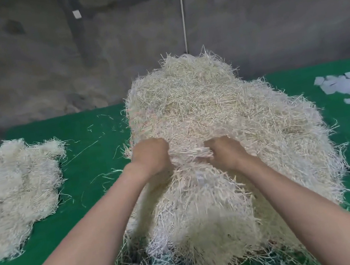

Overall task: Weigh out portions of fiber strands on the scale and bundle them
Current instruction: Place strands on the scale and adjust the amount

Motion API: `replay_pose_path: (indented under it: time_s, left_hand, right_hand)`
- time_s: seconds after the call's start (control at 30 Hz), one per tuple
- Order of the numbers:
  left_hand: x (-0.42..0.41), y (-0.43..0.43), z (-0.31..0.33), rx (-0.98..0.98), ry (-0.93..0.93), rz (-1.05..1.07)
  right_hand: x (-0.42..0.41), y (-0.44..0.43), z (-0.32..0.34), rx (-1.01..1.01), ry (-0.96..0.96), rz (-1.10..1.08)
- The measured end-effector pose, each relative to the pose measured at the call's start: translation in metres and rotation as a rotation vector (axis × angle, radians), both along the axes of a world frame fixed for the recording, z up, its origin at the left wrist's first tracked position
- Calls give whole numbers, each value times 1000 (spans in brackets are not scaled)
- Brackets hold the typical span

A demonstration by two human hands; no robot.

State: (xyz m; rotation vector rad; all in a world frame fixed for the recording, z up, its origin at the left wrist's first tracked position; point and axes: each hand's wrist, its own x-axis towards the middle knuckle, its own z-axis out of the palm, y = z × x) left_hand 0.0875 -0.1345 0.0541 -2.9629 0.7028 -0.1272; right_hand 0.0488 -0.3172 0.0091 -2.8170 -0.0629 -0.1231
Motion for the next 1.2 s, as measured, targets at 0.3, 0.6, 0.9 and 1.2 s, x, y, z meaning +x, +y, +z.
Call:
replay_pose_path:
  time_s: [0.3,0.6,0.9,1.2]
  left_hand:
    - [20,15,-19,-428,-117,113]
    - [28,51,5,-656,-38,326]
    - [6,26,16,-860,23,209]
    - [-25,18,57,-1987,861,111]
  right_hand:
    - [-12,-28,-26,-117,-18,-95]
    - [-30,-36,-21,-39,217,-79]
    - [-26,19,102,592,-164,-1]
    - [-10,96,45,1017,266,204]
